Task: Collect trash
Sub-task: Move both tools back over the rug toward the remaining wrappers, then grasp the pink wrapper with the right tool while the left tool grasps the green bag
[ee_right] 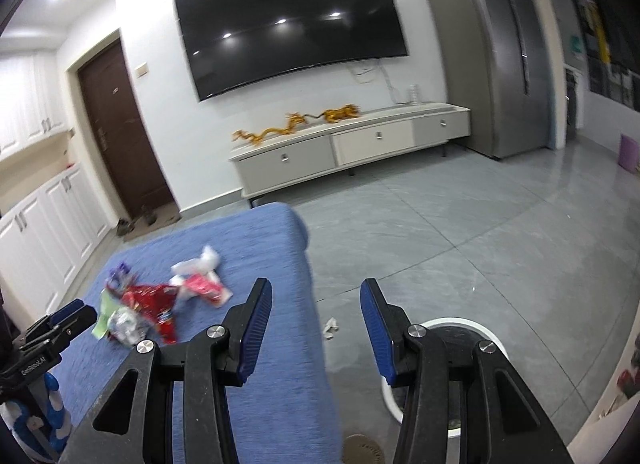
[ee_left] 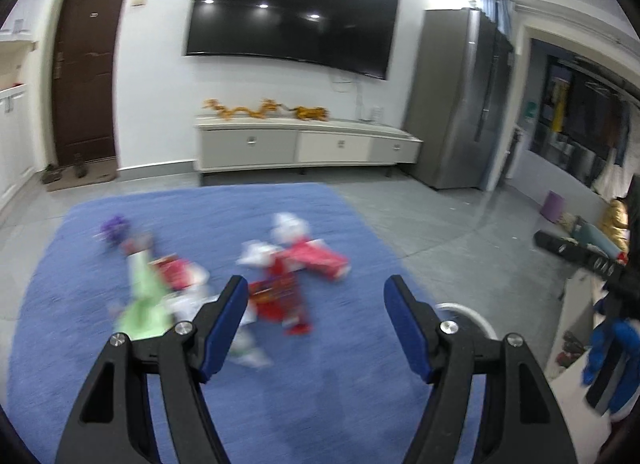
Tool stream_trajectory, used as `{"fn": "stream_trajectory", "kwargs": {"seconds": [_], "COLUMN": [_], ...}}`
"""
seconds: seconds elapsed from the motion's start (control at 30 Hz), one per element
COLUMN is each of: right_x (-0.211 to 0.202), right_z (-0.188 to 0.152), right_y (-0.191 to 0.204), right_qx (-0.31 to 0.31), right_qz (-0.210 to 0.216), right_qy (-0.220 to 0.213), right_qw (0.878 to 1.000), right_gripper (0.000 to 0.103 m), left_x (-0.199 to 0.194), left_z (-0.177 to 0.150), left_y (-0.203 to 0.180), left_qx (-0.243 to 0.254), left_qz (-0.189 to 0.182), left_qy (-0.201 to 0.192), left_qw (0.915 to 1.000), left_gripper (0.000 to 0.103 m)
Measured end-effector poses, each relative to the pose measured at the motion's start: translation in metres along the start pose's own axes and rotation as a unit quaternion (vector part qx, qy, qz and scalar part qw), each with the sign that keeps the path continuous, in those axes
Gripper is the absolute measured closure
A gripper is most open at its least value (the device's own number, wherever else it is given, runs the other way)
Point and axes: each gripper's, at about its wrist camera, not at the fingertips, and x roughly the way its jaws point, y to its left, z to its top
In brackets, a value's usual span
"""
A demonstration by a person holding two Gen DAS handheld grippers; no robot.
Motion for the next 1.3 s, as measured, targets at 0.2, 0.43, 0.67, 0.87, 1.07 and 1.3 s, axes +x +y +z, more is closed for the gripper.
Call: {"fn": "stream_trajectory", "kwargs": {"seconds": [0.2,0.43,0.67,0.87,1.07,1.3], "right_x": [0.03,0.069,0.127,0.171,0.207,0.228], "right_z": [-0.005,-0.018,-0.019,-0.016,-0.022,-0.024], "right_y": [0.04,0.063,0.075,0.089,0.104,0.113], "right_qx": [-0.029,-0.059,-0.088,-0.114,-0.145,-0.171], "right_qz": [0.03,0.062,0.088,0.12,0.143,0.152], "right_qy": [0.025,0.066,0.108,0.128,0.152,0.162], "right_qw": [0.999,0.994,0.986,0.978,0.967,0.96], "right_gripper": [0.059,0.059,0.057,0.048,0.046,0.045], "left_x": [-0.017,-0.012,0.038,0.082,0.101,0.112], "left_z": [-0.021,-0.023,-0.005,0.002,-0.002,-0.002], "left_y": [0.071,0.124,0.137,0.142,0.15,0.146], "left_qx": [-0.023,-0.064,-0.089,-0.106,-0.111,-0.101], "left_qz": [0.053,0.079,0.053,0.057,0.068,0.072], "left_qy": [0.007,0.022,0.061,0.096,0.128,0.142], "left_qw": [0.9983,0.9946,0.9927,0.988,0.9832,0.982], "left_gripper": [0.034,0.034,0.034,0.035,0.035,0.047]}}
